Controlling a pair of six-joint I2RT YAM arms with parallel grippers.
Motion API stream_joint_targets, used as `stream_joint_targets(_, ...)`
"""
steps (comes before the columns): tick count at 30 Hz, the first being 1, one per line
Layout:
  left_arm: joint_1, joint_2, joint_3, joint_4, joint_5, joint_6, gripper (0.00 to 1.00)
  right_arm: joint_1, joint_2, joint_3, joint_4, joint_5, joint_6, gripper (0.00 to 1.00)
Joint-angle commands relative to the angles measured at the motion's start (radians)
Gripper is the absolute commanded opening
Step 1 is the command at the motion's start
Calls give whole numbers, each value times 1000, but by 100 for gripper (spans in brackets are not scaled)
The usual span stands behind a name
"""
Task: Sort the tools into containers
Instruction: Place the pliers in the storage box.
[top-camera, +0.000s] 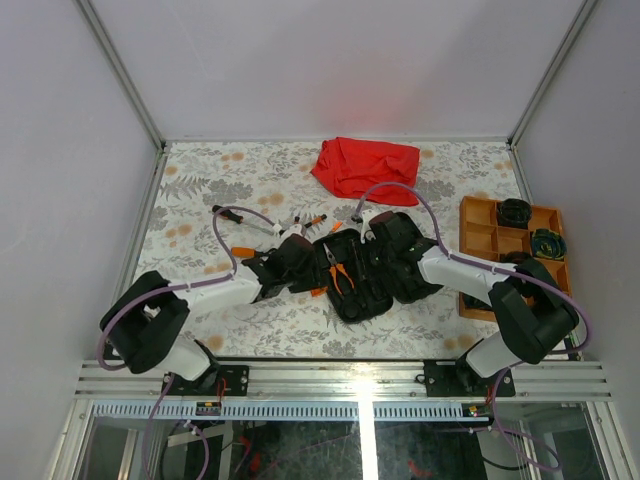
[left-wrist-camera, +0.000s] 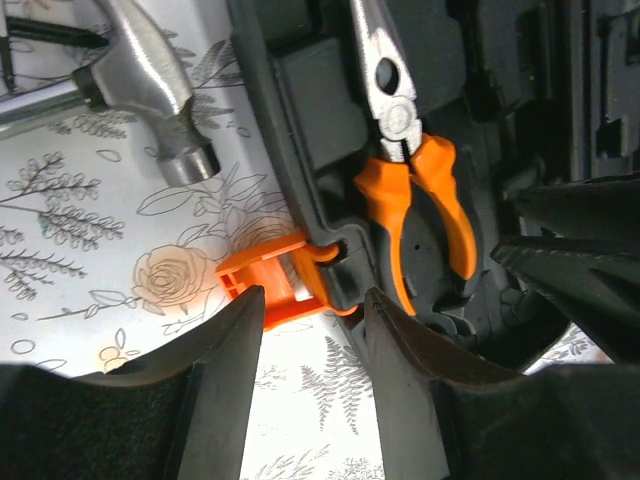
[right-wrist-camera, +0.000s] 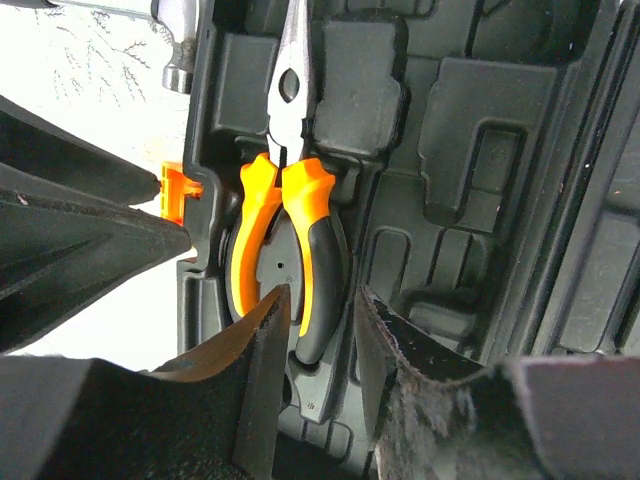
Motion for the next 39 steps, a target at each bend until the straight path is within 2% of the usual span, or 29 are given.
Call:
stream_joint_targets(1,4,23,45,61,25,24,44,-3,-12,23,40,9,-28,37)
stream_joint_targets(5,4,50,69,55,3,13,47,-2,-28,12,46,29,-13,35)
stream_joint_targets(11,5,105,88,25,4,6,45,-2,-71,-25,40,52,-2,35)
stream_joint_targets(20,5,110,107,-95,-45,90,29,-3,-114,-41,20,78,3,32)
stream_joint_targets(27,5,75,90,-155,-37,205,21,-2,-143,-45,28,59,24,31)
stream_joint_targets(33,5,48,65,-132,14,211,23,-1,-153,-62,100,17,87,36)
stream_joint_targets(39,7,16,57,-102,38,173,28,12,-130,-59,165,12,130,41)
